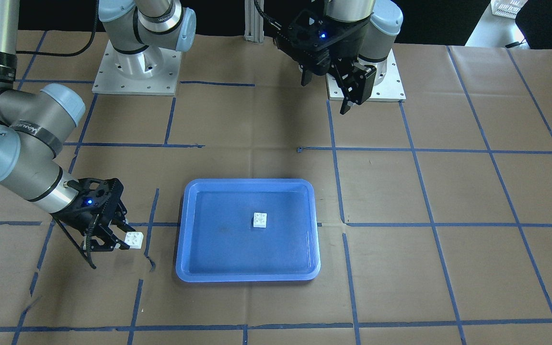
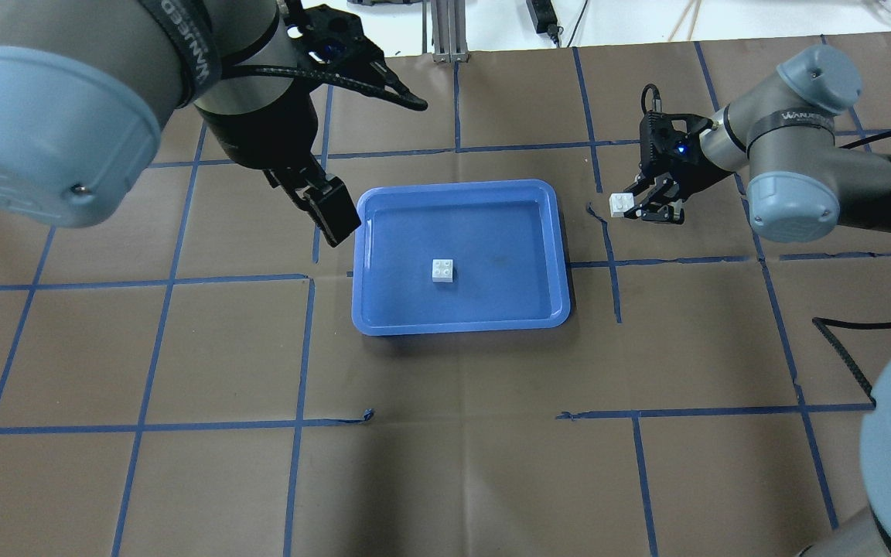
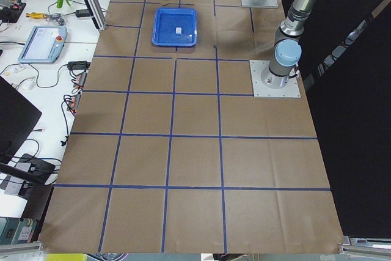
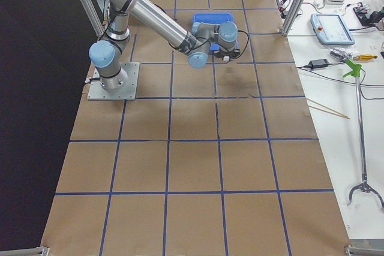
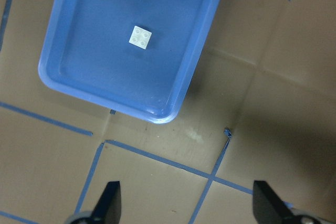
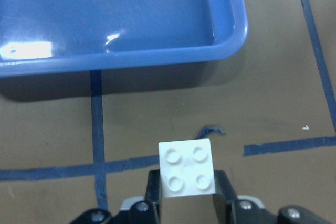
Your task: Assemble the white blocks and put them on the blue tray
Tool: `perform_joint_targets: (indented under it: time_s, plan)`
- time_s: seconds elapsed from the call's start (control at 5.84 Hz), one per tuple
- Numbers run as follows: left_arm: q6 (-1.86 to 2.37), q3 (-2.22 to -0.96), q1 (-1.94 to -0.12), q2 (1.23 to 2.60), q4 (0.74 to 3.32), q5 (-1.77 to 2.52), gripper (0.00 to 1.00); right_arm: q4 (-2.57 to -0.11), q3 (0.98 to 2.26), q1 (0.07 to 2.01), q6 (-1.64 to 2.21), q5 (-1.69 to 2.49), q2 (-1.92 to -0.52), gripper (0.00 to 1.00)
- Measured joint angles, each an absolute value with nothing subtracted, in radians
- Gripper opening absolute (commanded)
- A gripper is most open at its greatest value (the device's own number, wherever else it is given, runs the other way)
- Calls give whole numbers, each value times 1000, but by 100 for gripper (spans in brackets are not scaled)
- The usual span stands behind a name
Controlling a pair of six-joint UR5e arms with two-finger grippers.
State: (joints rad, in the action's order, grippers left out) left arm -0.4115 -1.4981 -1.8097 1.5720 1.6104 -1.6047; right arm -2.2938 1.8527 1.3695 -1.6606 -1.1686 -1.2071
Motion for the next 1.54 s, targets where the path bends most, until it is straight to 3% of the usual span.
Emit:
perform_joint_targets:
  time_s: [0.51, 1.54]
  plan:
    - [256, -1506, -1804, 1529, 1518, -1624, 99, -2351, 1855, 1538, -1484, -1169, -1230, 25]
    - [77, -1506, -1597, 1504, 1520, -1615, 99, -2534, 1887, 1724, -1311, -1173, -1135, 25]
